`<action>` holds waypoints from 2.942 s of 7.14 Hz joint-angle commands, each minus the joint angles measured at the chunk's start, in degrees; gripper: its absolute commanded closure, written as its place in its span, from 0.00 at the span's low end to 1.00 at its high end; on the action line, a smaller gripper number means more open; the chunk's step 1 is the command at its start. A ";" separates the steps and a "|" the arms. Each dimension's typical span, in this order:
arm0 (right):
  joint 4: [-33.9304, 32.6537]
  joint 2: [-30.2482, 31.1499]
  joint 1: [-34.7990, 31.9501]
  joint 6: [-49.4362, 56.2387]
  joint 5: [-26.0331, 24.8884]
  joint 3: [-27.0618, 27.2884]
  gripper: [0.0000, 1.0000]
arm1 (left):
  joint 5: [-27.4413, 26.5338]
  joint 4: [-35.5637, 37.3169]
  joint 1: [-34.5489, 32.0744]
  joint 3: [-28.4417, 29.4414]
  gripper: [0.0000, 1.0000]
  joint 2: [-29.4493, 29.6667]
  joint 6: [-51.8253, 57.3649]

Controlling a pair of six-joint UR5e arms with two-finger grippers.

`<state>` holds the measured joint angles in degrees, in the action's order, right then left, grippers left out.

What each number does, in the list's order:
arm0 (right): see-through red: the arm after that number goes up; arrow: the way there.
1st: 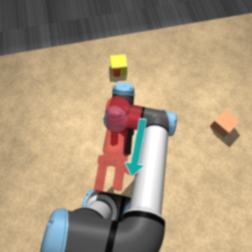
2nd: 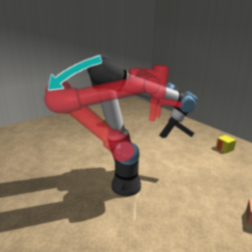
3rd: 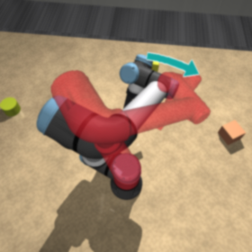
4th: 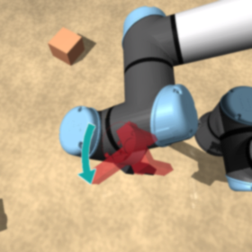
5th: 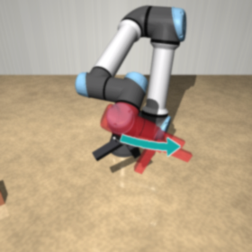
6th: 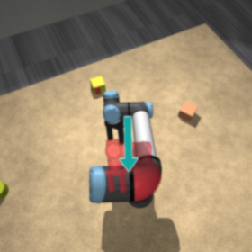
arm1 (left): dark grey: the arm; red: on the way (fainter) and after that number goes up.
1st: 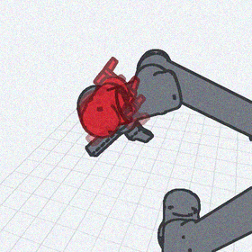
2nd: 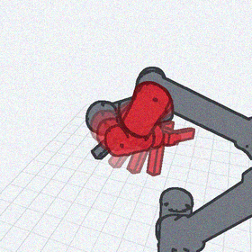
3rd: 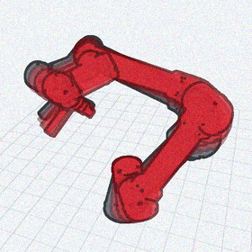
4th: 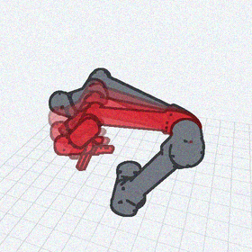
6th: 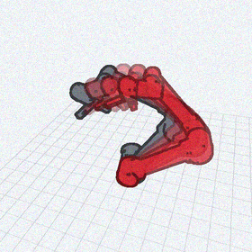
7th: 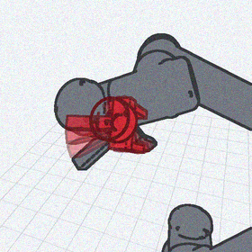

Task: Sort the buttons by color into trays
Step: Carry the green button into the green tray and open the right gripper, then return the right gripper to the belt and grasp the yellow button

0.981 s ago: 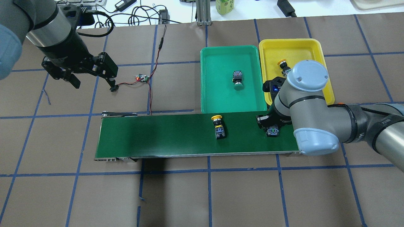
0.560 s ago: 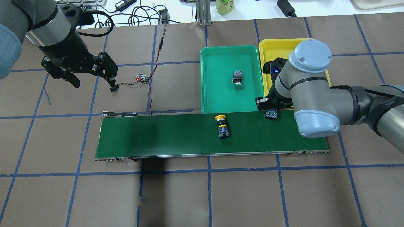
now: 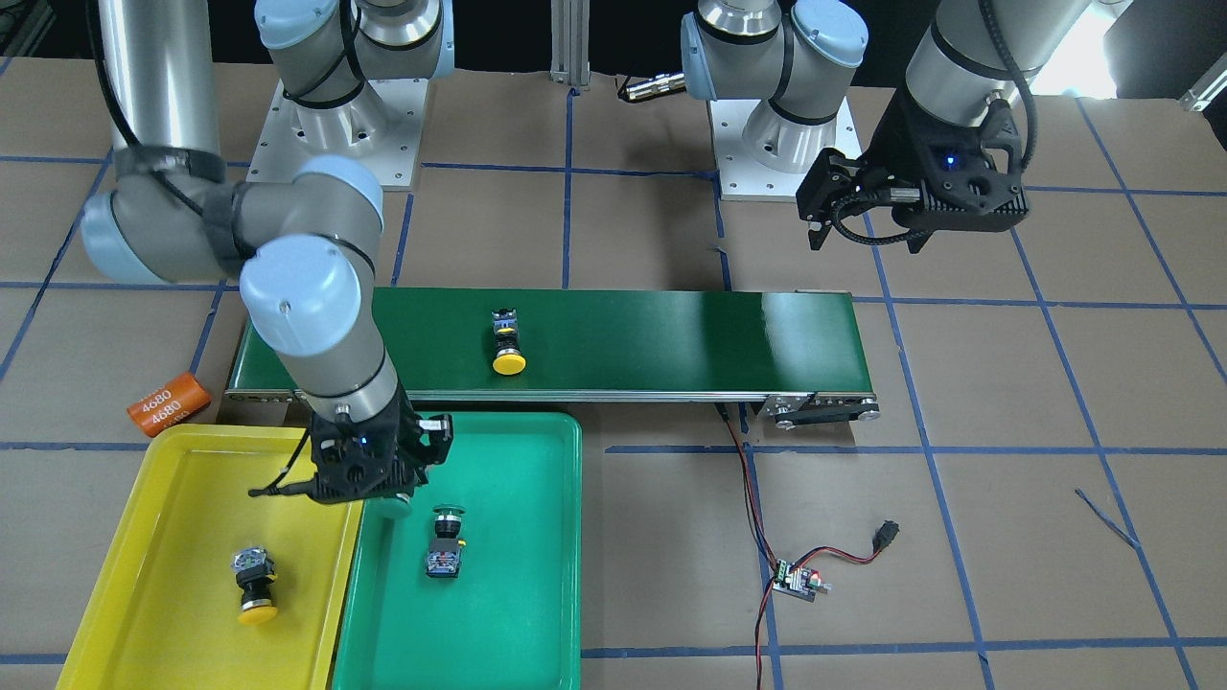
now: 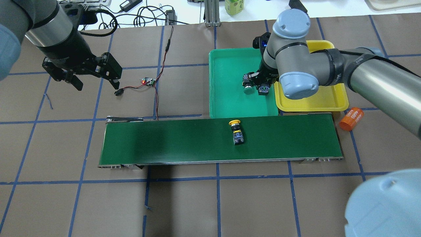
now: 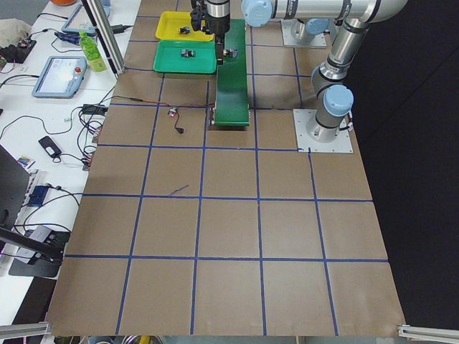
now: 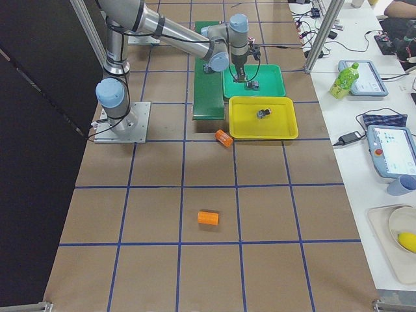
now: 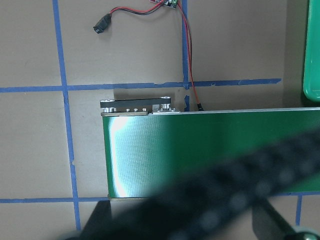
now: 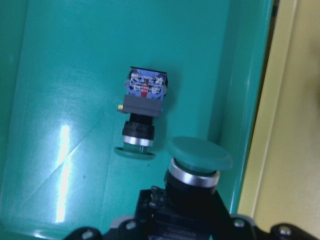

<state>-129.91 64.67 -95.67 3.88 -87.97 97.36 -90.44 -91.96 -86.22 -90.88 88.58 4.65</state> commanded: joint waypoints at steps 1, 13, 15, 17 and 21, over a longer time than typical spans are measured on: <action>-1.22 -3.15 -0.39 -0.36 -0.01 -1.99 0.00 | 0.00 0.02 0.00 0.09 0.00 0.01 0.00; 7.74 25.77 0.75 -0.54 -0.80 22.26 0.00 | 0.00 0.02 0.27 0.26 0.00 0.01 0.00; 7.83 25.68 0.75 -0.54 -0.54 22.35 0.00 | 0.00 0.02 0.35 0.44 0.00 0.01 0.00; 7.92 25.68 0.66 -0.54 -0.19 22.44 0.00 | 0.18 0.02 0.35 0.44 0.00 0.01 0.00; -1.64 24.37 0.57 -0.36 -0.01 29.02 0.00 | 0.36 0.02 0.35 0.44 0.00 0.01 0.00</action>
<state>-128.11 89.73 -95.09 3.47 -88.00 124.47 -90.10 -91.94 -85.83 -90.44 88.59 4.66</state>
